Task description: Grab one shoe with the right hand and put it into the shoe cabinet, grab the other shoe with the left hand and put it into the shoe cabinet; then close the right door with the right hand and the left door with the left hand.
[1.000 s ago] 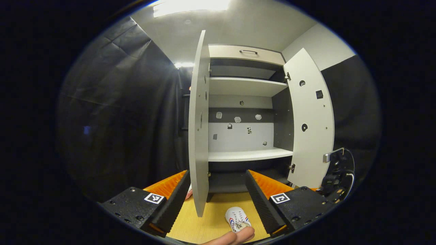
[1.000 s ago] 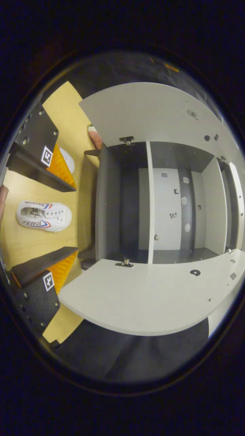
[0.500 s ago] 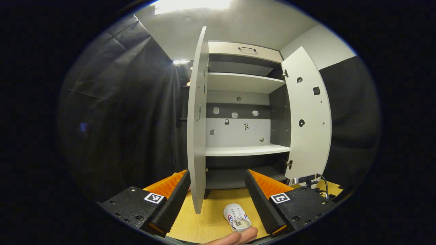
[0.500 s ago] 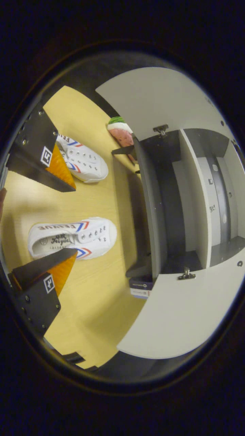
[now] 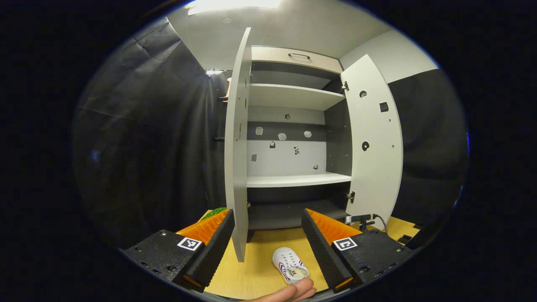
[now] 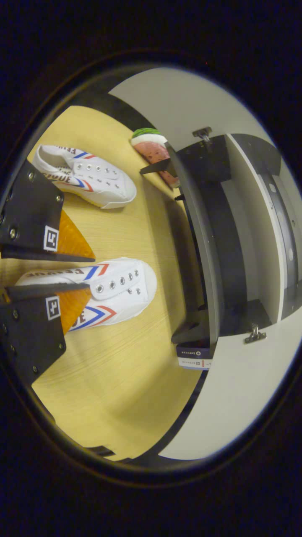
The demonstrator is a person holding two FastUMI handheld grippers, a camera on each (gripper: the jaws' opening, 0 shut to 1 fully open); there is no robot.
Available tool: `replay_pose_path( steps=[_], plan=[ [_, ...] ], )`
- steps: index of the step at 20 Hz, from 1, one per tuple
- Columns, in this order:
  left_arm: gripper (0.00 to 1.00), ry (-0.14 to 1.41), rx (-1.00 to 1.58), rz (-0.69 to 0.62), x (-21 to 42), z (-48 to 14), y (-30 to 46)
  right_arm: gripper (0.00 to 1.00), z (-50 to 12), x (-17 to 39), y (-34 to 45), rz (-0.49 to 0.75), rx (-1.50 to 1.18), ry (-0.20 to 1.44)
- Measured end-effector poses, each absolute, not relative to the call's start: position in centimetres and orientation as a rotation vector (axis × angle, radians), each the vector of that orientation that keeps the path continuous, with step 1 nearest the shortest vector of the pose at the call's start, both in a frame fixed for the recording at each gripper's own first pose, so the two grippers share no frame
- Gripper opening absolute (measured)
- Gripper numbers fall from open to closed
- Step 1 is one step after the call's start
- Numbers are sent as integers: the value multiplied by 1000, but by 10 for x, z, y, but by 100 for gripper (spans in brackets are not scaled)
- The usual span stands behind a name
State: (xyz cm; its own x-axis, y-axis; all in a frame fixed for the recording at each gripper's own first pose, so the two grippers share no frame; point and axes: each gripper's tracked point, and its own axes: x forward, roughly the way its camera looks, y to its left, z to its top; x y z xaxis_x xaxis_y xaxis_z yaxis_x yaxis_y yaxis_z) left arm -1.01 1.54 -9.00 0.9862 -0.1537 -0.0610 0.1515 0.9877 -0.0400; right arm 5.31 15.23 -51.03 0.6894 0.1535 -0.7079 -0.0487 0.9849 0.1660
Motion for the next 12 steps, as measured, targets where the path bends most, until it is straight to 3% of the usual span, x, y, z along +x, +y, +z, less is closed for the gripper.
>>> replay_pose_path(
  steps=[2, 7, 8, 9, 10, 12],
  plan=[
    [98, 57, -42, -163, -10, -90, 15, 18, -512, 54, 151, 167, 137, 789],
    [98, 71, -47, -179, -4, -98, 10, 18, -508, 58, 152, 215, 26, 765],
    [98, 84, -42, -180, -3, -103, 10, 9, -514, 58, 155, 220, 35, 758],
    [98, 95, -37, -179, -3, -106, 9, 9, -521, 65, 156, 225, 41, 751],
    [98, 100, -34, -176, -2, -107, 10, 2, -513, 62, 155, 228, 70, 750],
    [98, 102, -27, -171, 0, -109, 11, 1, -508, 62, 155, 260, 118, 714]
  ],
)
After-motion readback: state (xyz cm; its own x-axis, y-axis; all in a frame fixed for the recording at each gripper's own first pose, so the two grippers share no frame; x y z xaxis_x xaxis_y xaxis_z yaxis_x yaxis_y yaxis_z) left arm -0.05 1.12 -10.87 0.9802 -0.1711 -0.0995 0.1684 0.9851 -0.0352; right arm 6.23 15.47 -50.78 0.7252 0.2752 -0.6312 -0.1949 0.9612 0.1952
